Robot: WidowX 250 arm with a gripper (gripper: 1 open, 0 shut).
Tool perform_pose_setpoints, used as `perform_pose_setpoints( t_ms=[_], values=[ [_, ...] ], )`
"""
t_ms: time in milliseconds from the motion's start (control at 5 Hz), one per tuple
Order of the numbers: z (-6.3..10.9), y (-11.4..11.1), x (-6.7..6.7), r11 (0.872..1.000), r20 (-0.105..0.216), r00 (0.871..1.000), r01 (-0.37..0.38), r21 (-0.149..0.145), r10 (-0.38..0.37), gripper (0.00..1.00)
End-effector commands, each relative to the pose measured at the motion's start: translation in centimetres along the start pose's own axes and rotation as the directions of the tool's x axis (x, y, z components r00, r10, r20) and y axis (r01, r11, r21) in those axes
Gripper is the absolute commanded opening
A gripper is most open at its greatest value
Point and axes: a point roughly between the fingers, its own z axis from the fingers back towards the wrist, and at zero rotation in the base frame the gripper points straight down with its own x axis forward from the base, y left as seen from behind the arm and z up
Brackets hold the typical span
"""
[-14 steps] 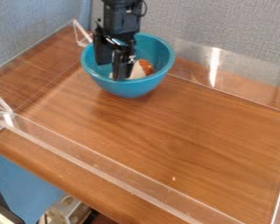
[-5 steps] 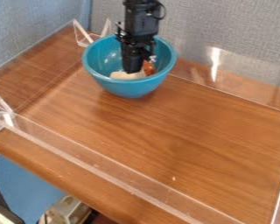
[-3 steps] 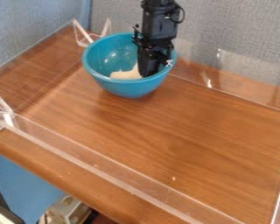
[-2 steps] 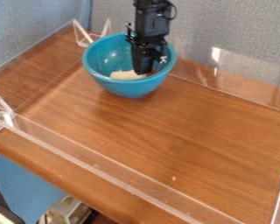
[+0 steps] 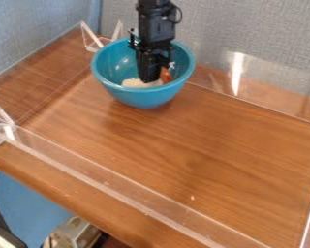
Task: Remove the mushroom from inside the blue bowl and put it on the table
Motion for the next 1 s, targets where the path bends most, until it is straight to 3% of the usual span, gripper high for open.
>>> perform_pose_setpoints(
  t_ms=[0,200,600,800],
  values=[
    [1.8,0.9,0.7,0.999,0.056,0.998,-0.03,0.038,0.028,0.0],
    [2.0,1.9,0.5,0.999,0.063,0.998,0.025,0.046,-0.028,0.0],
    [2.9,0.6,0.2,0.998,0.078,0.996,0.045,0.054,-0.05,0.0],
    [2.8,-0.2,0.8,0.994,0.085,0.992,0.086,0.063,-0.091,0.0]
  ],
)
